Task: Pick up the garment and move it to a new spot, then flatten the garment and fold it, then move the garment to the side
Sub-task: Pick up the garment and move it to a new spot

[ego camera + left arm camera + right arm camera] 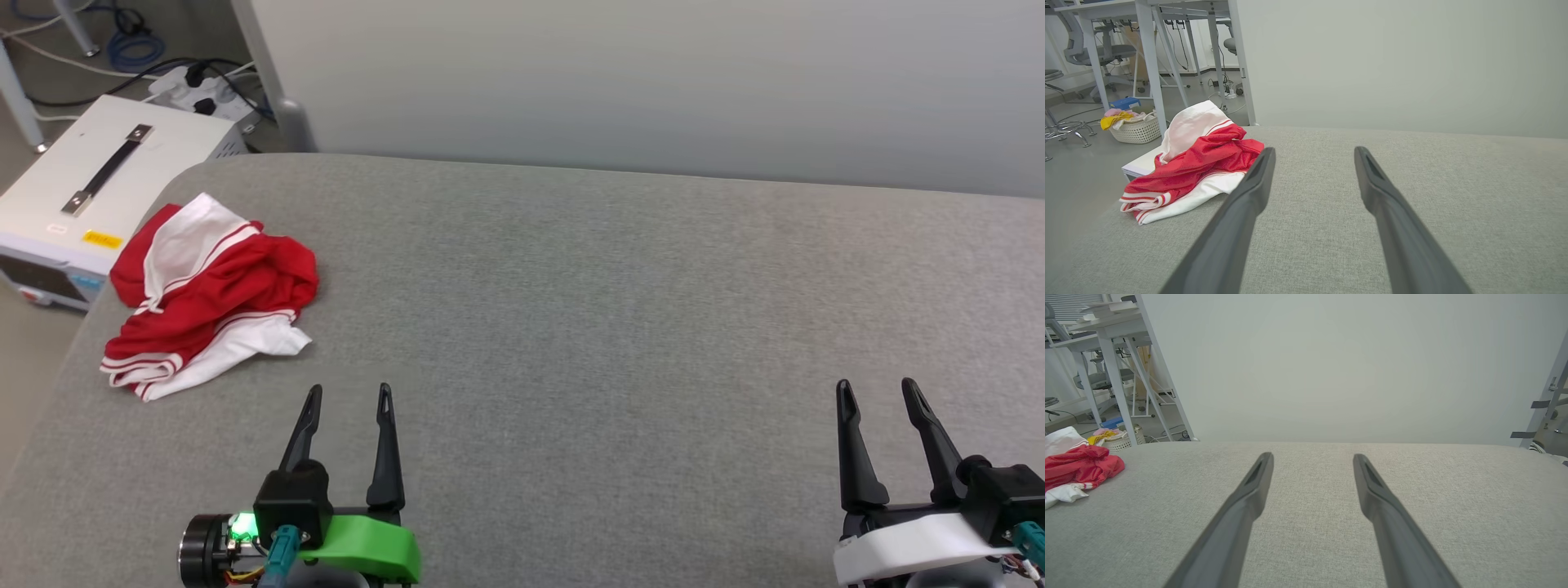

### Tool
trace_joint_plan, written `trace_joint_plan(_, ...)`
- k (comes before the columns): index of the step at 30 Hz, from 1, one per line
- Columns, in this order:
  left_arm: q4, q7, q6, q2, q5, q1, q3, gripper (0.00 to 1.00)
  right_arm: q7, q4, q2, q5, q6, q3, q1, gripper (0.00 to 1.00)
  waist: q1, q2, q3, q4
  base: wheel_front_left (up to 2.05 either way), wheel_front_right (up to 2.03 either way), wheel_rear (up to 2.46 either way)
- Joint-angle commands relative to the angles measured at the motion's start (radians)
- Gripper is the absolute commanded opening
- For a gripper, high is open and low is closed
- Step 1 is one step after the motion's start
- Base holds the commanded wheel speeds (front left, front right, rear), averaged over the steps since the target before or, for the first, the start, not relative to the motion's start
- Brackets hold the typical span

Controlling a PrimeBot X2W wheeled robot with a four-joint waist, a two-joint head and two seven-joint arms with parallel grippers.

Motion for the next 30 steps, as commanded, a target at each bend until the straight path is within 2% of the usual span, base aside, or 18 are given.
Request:
trace_joint_plan(1, 0.001, -0.006, 0.006, -0.002, -0.008, -0.016, 0.005, 1.0, -0.005, -0.003, 0.0, -0.003, -0.001, 0.002, 0.002, 1.0, 0.0, 0.0, 0.01, 0.033, 0.0, 0.0, 0.0)
trace_joint_plan(30, 0.005, -0.006, 0.019, -0.002, -0.056, -0.015, 0.037, 1.0, -0.005, -0.031, 0.0, -0.029, -0.001, 0.051, -0.006, 1.0, 0.0, 0.0, 0.036, 0.385, 0.0, 0.0, 0.0)
